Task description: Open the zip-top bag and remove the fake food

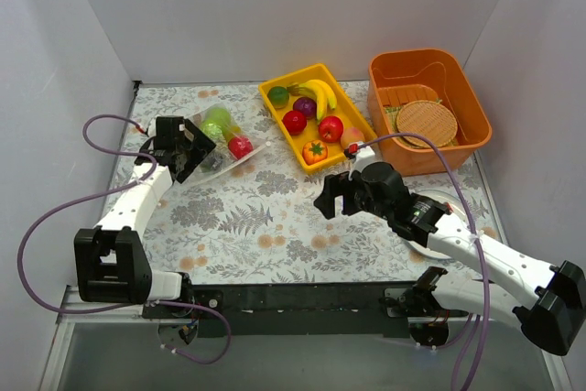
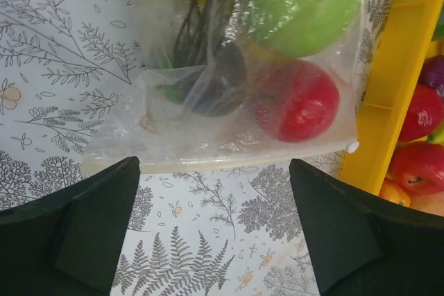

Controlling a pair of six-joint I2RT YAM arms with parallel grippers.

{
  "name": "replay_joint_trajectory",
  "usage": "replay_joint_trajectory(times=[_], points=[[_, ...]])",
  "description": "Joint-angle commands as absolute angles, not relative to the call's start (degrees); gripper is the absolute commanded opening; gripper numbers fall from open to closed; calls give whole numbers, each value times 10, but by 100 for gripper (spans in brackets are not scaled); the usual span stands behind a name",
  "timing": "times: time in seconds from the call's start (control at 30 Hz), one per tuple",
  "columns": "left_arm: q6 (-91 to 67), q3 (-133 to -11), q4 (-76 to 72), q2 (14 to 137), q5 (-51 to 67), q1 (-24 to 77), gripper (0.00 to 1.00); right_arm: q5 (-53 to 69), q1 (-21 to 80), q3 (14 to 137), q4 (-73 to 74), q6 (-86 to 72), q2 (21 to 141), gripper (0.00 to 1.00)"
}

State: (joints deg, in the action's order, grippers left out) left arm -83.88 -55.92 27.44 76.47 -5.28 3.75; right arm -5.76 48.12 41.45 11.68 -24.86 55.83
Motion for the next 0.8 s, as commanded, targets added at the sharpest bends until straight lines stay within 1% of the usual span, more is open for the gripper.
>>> replay_joint_trajectory(times=[0.0,0.07,0.13,0.2,0.27,0.33,0.37,0.4,0.5,0.57,0.6,0.77], points=[[-864,-528,257,756,-84,16,81,-29,482,419,66,-236,569,97],[-874,-507,234,759,-76,14,75,-20,482,418,57,-234,576,97],[-875,-486,213,758,-67,14,71,-17,482,417,55,-231,579,97],[-868,-469,189,741,-34,14,67,-15,482,416,45,-226,583,97],[-866,-447,162,724,-17,18,66,-19,482,414,40,-222,585,97],[-863,-444,165,711,-27,42,66,-25,482,413,29,-214,589,97],[-862,-452,175,711,-45,61,67,-35,482,415,26,-212,595,97],[-860,-456,183,715,-101,107,68,-40,482,416,22,-211,598,97],[-854,-474,200,729,-166,165,70,-47,481,434,18,-203,616,97],[-833,-490,205,756,-185,179,70,-43,481,446,18,-200,622,97],[-818,-517,207,769,-198,197,70,-42,482,446,18,-199,623,97],[-711,-616,263,881,-303,237,67,-48,482,436,18,-200,609,97]])
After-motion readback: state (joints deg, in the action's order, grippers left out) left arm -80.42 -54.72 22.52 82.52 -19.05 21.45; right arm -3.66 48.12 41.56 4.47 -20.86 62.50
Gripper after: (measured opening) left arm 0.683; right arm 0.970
